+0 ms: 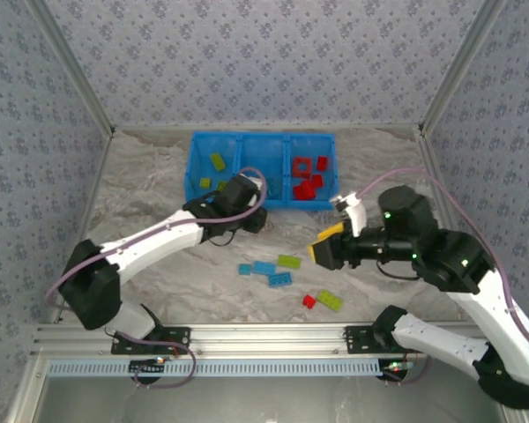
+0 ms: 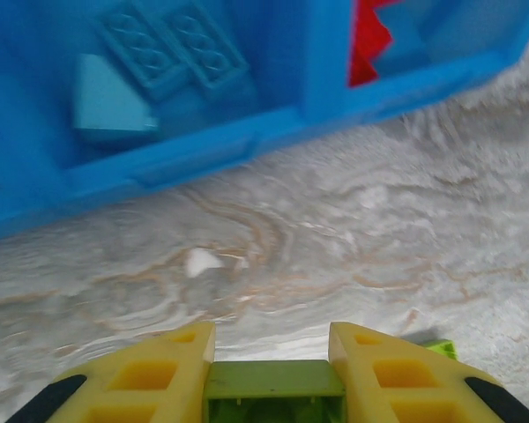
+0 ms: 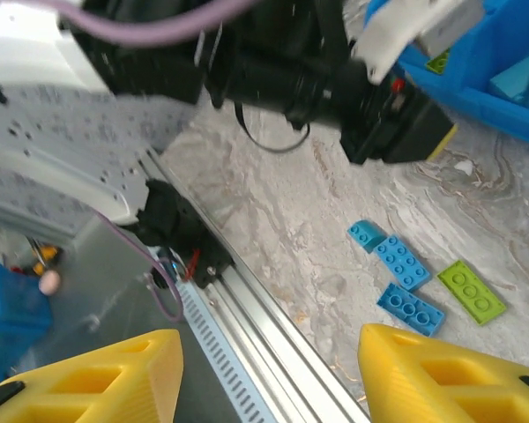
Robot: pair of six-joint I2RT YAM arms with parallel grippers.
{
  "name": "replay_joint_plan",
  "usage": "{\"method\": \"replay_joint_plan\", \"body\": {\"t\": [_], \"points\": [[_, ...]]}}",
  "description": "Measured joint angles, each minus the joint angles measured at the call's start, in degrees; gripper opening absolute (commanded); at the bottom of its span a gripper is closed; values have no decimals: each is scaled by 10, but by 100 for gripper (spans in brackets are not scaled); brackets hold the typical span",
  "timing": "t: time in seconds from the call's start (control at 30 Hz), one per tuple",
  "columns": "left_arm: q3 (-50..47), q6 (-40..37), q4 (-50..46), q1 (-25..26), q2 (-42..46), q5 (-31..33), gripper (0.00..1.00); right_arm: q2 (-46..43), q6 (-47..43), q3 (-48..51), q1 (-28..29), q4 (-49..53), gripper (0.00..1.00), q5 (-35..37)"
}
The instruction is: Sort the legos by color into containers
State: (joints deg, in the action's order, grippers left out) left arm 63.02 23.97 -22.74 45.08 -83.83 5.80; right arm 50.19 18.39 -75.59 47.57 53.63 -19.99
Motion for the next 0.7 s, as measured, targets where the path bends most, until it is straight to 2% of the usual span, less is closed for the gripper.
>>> {"method": "replay_joint_plan", "body": {"t": [0.2,0.3,0.47,0.7], "points": [[-9,0,-33,-100,43,-10,32,61,-37,54,183,-152,59,227],[-9,-4,-39,-150,43,-24,32,114,-82,84,233,-240,59,317],[31,-16,-58,-199,0,-34,33,237,-134,74,237,-362,59,415],[145,-27,-60,-240,-130,-36,34,343,-142,50,183,-462,59,448]]}}
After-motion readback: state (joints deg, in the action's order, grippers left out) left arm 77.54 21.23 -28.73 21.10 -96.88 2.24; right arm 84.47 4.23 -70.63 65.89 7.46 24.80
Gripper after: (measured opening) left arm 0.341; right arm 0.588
